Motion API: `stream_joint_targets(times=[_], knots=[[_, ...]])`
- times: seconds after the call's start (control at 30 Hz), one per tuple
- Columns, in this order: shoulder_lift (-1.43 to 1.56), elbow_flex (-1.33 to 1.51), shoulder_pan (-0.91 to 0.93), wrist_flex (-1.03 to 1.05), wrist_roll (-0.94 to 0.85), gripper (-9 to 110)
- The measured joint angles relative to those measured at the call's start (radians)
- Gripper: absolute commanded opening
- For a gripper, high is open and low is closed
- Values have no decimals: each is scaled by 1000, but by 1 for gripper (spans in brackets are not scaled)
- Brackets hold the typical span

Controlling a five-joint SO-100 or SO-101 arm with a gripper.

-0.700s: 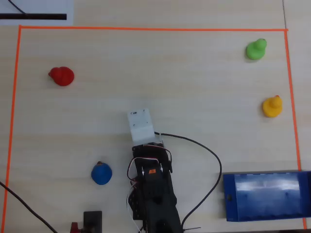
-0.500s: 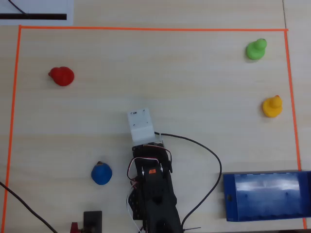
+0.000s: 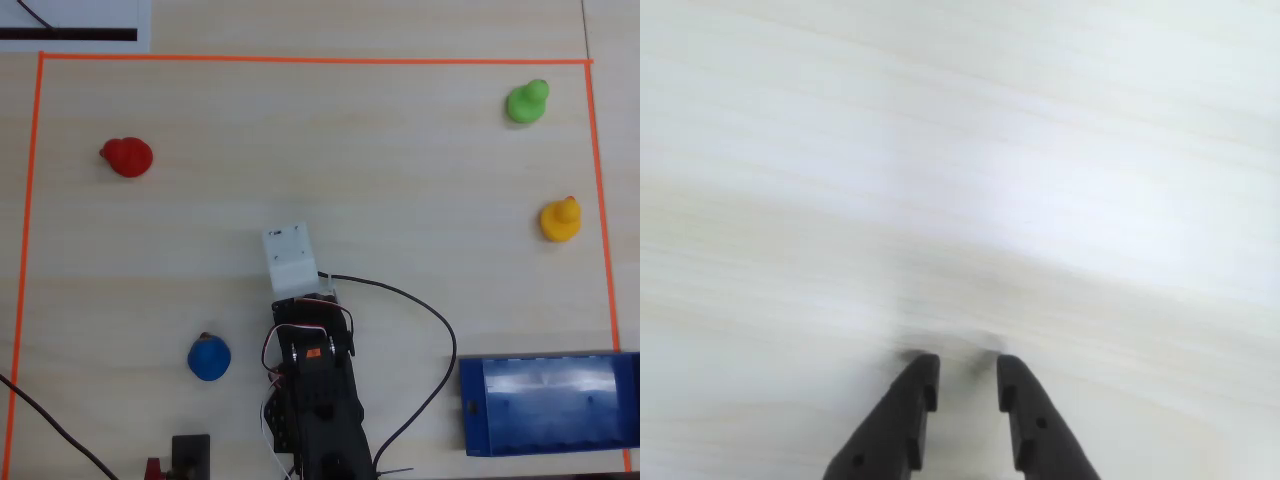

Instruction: Grasp blue duck and put it into box.

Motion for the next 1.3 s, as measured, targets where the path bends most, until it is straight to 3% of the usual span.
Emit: stream_joint_targets(times=[1.3], knots=[[0, 0, 14, 0, 0, 3]])
